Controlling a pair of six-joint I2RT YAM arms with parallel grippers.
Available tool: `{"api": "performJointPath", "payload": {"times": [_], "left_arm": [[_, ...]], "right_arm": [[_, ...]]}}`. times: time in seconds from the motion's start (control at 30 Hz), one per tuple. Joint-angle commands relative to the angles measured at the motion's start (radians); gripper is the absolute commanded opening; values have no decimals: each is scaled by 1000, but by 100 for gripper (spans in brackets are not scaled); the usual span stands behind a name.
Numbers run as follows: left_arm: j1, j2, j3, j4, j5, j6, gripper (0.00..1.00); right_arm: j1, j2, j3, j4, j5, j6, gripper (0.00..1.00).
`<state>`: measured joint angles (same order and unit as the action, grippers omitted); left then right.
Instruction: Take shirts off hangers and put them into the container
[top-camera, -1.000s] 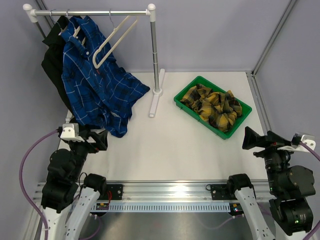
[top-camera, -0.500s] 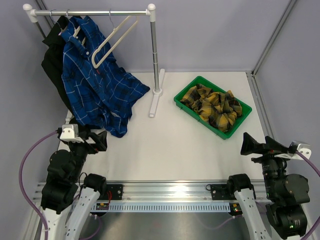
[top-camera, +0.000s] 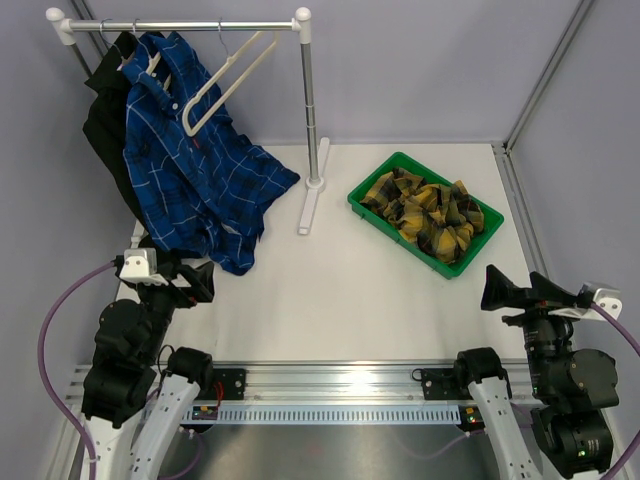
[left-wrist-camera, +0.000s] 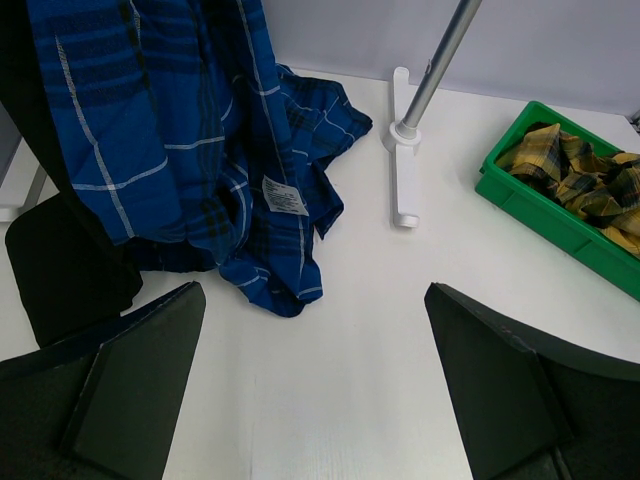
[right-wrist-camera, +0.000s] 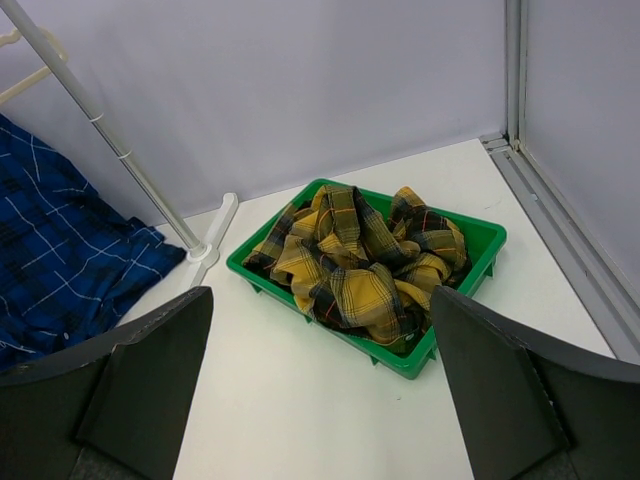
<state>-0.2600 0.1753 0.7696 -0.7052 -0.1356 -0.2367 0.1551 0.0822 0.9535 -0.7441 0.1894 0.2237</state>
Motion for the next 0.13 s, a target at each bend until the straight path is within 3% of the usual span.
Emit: {"api": "performJointPath", "payload": {"times": [0.0,0.1], "left_arm": [[-4,-3,5,39,-9,-3,99],[-4,-3,2,41,-7,-4,99]], "right_arm": [[6,-4,-2,46,-15,-15,100],[6,-1,-4,48,-18,-15,100]]}}
